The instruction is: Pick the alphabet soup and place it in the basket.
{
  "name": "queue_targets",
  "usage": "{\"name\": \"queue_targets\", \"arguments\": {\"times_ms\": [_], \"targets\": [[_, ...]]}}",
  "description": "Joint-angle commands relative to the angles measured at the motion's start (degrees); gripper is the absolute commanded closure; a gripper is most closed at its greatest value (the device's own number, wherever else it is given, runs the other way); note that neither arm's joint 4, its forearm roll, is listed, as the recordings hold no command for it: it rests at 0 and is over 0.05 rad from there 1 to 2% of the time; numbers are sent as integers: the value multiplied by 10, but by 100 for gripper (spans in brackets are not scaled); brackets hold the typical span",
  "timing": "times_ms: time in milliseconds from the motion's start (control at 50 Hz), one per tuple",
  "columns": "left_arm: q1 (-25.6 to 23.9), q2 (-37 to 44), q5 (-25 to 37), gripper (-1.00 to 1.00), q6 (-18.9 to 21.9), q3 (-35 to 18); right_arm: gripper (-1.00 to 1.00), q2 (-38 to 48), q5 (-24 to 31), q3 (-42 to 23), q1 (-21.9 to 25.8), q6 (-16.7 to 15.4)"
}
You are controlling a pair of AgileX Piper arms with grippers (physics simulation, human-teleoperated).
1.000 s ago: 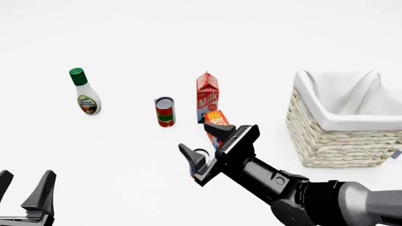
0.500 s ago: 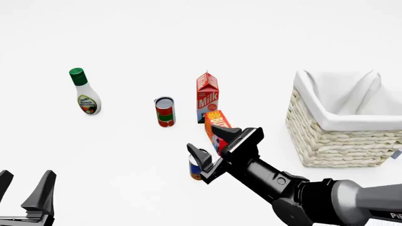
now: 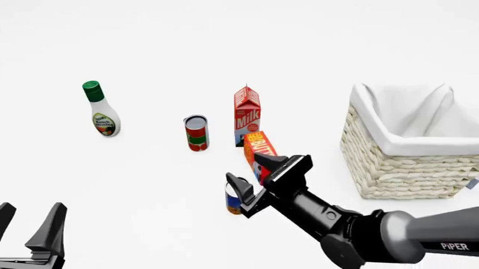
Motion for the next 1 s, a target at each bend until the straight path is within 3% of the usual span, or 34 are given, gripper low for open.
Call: {"name": "queue_targets", "arguments": {"times_ms": [20, 1000], "targets": [[0, 0, 0, -100, 0, 0, -100, 24, -15, -1, -7, 6], [0, 0, 0, -100, 0, 0, -100, 105, -44, -29, -15, 29]]}}
